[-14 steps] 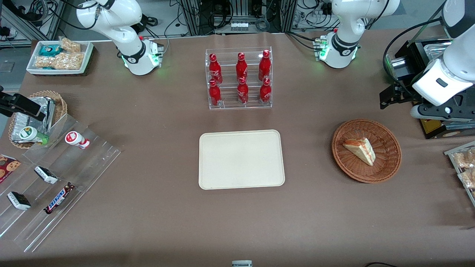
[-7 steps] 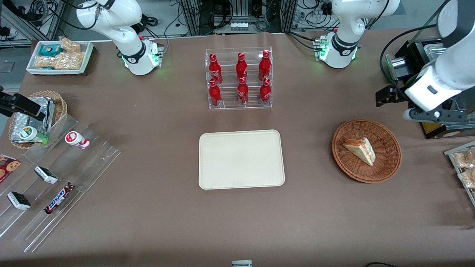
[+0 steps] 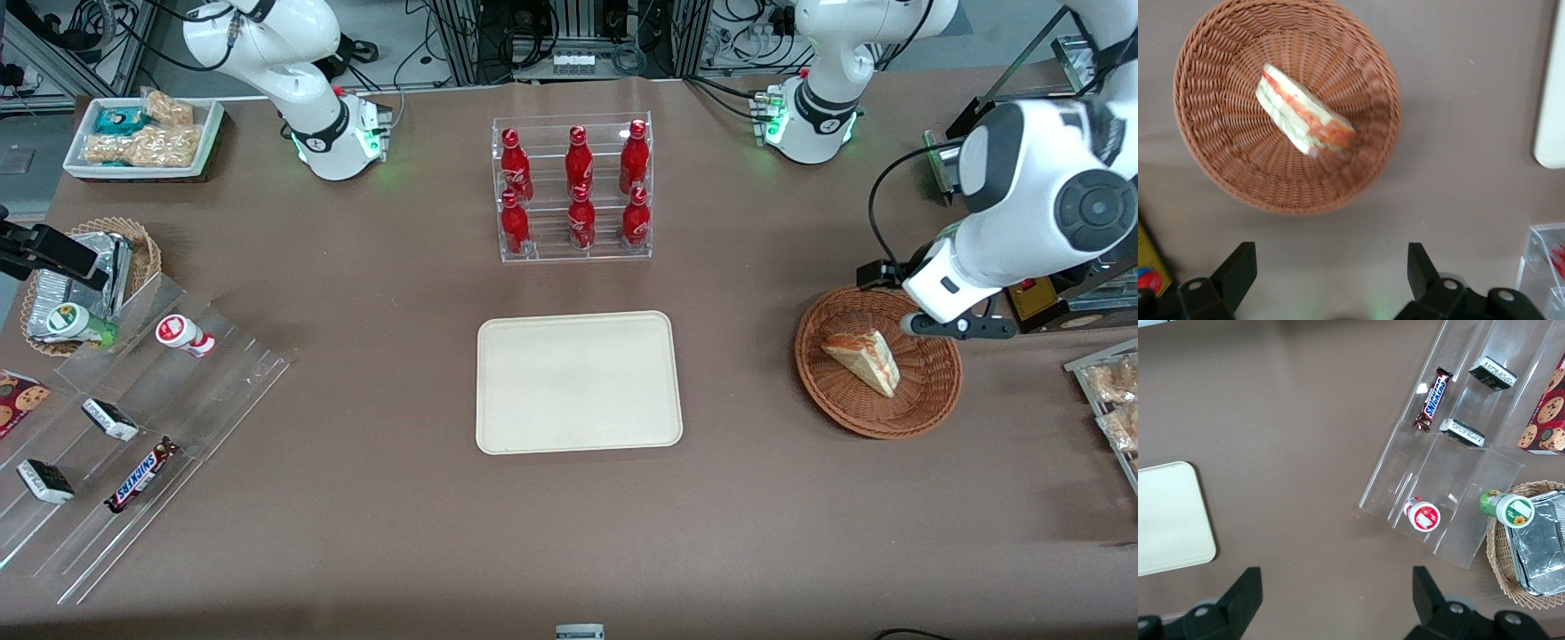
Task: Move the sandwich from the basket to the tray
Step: 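Move the left gripper over the sandwich in the wicker basket, then lower the left gripper and close it on the sandwich, then lift the sandwich and carry it with the left gripper over the tray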
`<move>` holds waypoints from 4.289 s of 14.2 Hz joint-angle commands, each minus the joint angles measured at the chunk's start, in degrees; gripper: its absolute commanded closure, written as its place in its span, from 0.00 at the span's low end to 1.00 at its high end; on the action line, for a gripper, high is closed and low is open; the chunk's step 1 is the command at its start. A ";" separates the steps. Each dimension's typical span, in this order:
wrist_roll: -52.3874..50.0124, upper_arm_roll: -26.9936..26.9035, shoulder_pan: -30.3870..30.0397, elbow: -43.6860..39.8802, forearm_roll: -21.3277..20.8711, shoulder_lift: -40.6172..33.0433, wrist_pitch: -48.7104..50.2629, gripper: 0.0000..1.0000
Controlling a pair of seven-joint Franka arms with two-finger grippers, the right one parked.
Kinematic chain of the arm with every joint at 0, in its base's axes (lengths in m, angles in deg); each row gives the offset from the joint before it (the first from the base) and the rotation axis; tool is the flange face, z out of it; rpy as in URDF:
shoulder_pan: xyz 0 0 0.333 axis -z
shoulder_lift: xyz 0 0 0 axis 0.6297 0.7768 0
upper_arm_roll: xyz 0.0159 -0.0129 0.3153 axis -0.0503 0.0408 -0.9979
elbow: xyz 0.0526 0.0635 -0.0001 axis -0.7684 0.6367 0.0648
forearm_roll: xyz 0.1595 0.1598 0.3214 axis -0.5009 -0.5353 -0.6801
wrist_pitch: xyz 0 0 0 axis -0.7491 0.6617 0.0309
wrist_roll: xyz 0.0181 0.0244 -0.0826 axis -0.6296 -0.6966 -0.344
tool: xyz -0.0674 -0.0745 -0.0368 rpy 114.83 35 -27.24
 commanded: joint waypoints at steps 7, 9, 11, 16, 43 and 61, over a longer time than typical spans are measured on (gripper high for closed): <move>-31.06 0.25 -4.27 11.08 -0.76 2.25 -21.71 0.00; -45.28 0.25 -4.18 11.08 -0.76 4.71 -27.32 0.00; -56.38 0.34 -4.00 11.16 -0.76 7.09 -32.07 0.00; -64.51 0.43 -3.39 11.17 -0.76 12.53 -34.30 0.00; -65.31 2.01 34.22 -22.39 1.97 27.47 -23.83 0.93; -53.88 3.59 37.75 -31.20 1.70 38.74 -24.54 0.00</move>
